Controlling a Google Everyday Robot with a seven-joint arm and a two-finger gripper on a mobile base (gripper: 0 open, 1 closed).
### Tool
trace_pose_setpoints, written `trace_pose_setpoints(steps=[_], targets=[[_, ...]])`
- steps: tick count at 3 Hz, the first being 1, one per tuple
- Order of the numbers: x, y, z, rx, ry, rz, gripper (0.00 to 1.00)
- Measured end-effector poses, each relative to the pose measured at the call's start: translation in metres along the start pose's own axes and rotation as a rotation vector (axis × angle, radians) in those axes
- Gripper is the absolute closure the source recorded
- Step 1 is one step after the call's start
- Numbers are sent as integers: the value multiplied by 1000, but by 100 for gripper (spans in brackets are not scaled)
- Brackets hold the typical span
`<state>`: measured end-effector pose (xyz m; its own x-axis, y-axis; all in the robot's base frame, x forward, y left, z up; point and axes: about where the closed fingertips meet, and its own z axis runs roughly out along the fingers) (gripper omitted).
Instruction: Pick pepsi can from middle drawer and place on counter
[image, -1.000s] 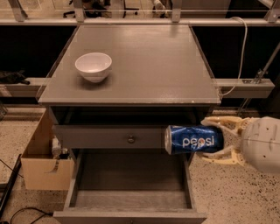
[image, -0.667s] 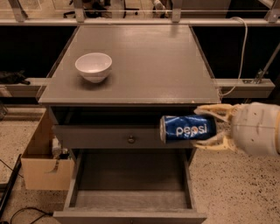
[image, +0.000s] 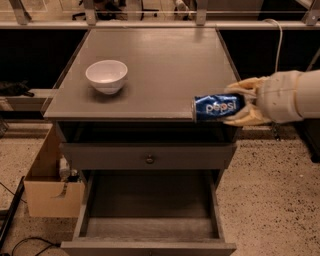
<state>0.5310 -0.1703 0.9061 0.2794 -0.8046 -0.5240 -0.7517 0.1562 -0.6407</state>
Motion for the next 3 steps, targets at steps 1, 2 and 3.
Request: trace_pose_setpoints(steps=[1, 2, 3], targets=[[18, -37, 47, -39, 6, 0, 100], [-4, -47, 66, -48, -25, -32, 100], [-3, -46, 64, -47, -23, -30, 100]])
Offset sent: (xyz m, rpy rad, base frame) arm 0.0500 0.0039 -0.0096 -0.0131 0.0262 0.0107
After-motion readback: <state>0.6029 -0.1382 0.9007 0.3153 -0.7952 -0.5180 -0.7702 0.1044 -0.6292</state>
